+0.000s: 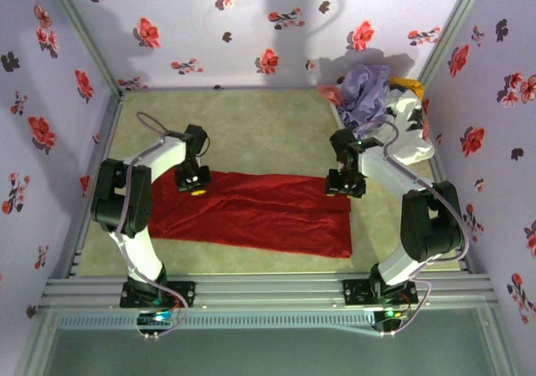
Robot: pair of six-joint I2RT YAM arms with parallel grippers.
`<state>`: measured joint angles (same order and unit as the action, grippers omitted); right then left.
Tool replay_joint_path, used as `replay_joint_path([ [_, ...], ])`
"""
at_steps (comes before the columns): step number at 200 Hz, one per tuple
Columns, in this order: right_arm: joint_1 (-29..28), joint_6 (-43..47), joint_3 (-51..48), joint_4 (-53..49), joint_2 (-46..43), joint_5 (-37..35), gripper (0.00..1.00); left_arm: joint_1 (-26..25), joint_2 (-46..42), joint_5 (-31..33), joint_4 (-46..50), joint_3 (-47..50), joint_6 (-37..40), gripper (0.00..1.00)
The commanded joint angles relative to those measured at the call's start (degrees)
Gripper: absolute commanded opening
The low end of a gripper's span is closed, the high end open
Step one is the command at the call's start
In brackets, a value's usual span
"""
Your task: Fold and stack the t-shirts
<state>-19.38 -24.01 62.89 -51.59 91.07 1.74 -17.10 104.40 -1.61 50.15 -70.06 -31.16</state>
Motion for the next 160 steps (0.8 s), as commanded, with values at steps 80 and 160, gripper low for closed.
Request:
replay_joint_path([
  [80,0.48,0.8,-0.32,-1.05,-0.89,0.64,0.55,-3.61,-16.16,-5.61,5.05,8.96,-5.9,0.0],
  [160,0.47,0.73,-0.85,-0.45,-0.89,0.9,0.55,-12.4,-19.45,-7.72,2.74,16.37,-16.58,0.0],
])
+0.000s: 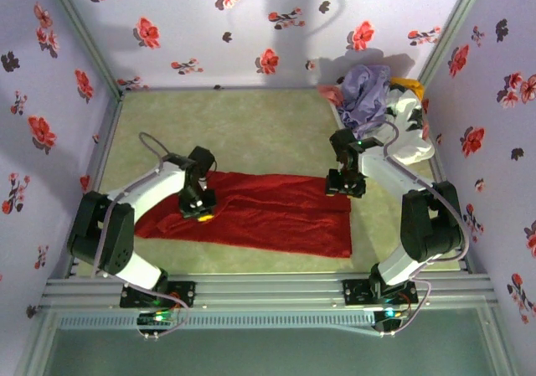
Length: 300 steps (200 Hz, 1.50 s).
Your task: Fold and stack the t-shirts
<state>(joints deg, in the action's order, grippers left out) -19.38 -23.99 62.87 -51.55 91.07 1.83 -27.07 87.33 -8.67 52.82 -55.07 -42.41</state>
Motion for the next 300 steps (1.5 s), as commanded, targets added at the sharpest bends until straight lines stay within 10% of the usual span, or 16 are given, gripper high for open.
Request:
replay_joint_path([
  [1,0.47,0.75,-0.83,-0.53,-0.89,0.81,0.55,-2.58,-2.45,-0.65,0.04,1.46,-5.49,0.0],
  [66,0.47,1.22,-0.88,-0.38,-0.98,1.16,0.55,-8.13,-2.25,-2.88,-6.35,6.21,-11.98,0.03],
  [121,0.39,1.32,-0.56,-0.65,-1.11,1.43,0.55,-11.55,-1.14,-8.38,-6.76,4.85,-12.38,0.41],
  [221,-2.65,-0.18,0.63,-1.05,-1.16,2.35,0.55,0.39,-8.37,19.05,10.26,0.97,-2.52,0.0],
  [300,-4.05,-0.18,1.02,-1.21,-0.56,1.7,0.55,11.29,-6.92,14.88,2.9,11.17,0.34,0.0],
])
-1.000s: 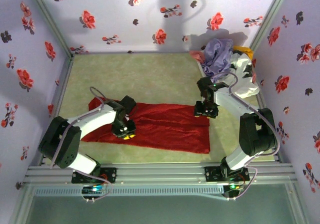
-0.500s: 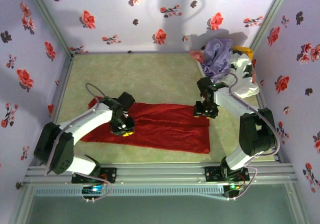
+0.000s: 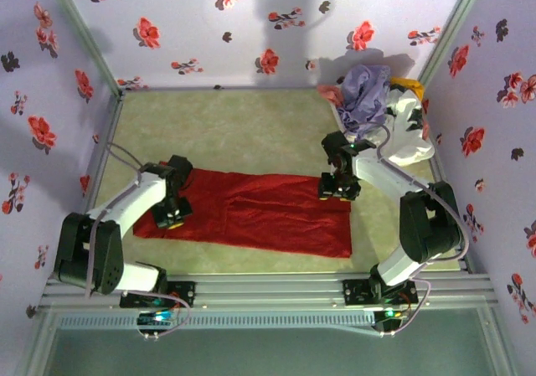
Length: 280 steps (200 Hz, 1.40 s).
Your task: Fold and stack the t-shirts
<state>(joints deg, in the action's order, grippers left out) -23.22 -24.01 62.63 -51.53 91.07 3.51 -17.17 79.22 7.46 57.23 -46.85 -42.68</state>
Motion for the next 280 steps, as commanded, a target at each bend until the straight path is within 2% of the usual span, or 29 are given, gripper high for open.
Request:
replay_joint_path([
  [1,-0.22,-0.12,1.31,-1.22,-0.59,0.01,0.55,1.37,1.28,-1.37,-1.6,3.06,0.55,0.0],
  [53,-0.29,0.44,2.15,-1.6,-0.67,0.65,0.55,1.2,8.67,-6.88,-4.41,5.43,-0.66,0.0],
  [103,-2.26,0.81,2.67,-1.57,-1.39,4.0,0.54,1.21,-2.31,-2.13,-2.37,-0.53,-2.17,0.0],
  [122,-4.19,-0.14,3.1,-1.01,-0.89,5.46,0.52,3.1,-2.86,-3.62,-6.93,0.51,-2.37,0.0],
  [146,-5.51,-1.22,2.77,0.8,0.65,8.06,0.44,6.62,2.37,-10.49,-14.36,2.69,-1.47,0.0],
  [179,-5.51,-1.65,1.6,3.07,2.46,8.3,0.22,7.2,8.12,-11.32,-18.54,1.94,-1.44,0.0],
  [192,-5.43,-1.57,1.7,3.08,3.44,8.19,0.17,7.8,10.95,-11.17,-19.68,1.52,-0.95,0.0],
  [218,-5.43,-1.62,1.92,2.6,3.43,7.86,0.17,9.26,16.12,-11.73,-22.31,-1.36,1.64,0.0],
  [258,-5.43,-0.7,3.05,-0.27,1.26,5.87,0.19,12.74,30.29,-11.36,-12.17,-18.36,8.19,0.0],
  [280,-5.43,-0.99,3.3,-1.09,0.2,5.72,0.2,13.8,34.52,-13.08,-11.08,-25.44,9.02,0.0],
])
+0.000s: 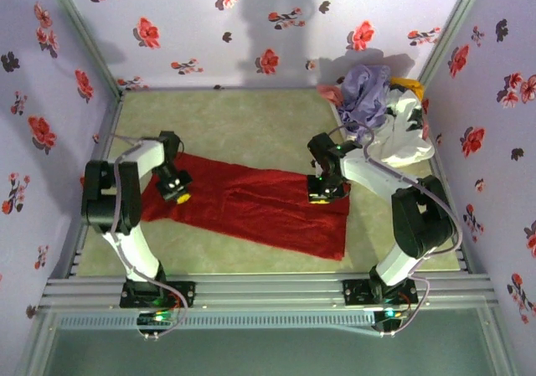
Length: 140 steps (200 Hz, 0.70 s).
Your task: Fold and stack the t-shirts
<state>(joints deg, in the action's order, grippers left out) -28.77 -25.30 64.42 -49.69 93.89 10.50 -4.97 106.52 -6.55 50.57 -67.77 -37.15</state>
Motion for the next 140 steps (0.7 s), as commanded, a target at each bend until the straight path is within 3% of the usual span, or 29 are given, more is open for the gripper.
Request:
replay_joint_path([
  [1,0.12,0.27,1.5,-2.94,-2.68,-1.28,0.2,1.66,7.39,0.97,-4.46,-4.89,3.58,0.0],
  [15,0.06,0.2,1.49,-3.59,-3.31,-1.22,0.21,2.65,11.86,1.62,-2.73,-12.22,5.57,0.0],
  [49,0.12,0.3,1.72,-3.6,-2.94,-0.7,0.21,3.46,29.51,-0.23,10.26,-40.51,11.64,0.0],
  [72,0.04,-0.77,1.99,-2.29,-1.44,1.11,0.2,1.47,33.59,-4.12,13.43,-52.6,13.9,0.0],
  [89,-0.46,-1.69,1.73,-0.85,-0.63,2.72,0.2,-0.36,29.71,-3.51,11.52,-53.75,14.05,0.0],
  [115,-2.07,-3.01,1.18,1.31,1.41,5.4,0.19,-2.19,18.77,-2.38,2.47,-46.1,12.7,0.0],
  [140,-3.83,-4.55,-0.87,3.94,2.36,8.28,0.19,-1.97,13.36,-4.03,2.74,-43.67,9.58,0.0],
])
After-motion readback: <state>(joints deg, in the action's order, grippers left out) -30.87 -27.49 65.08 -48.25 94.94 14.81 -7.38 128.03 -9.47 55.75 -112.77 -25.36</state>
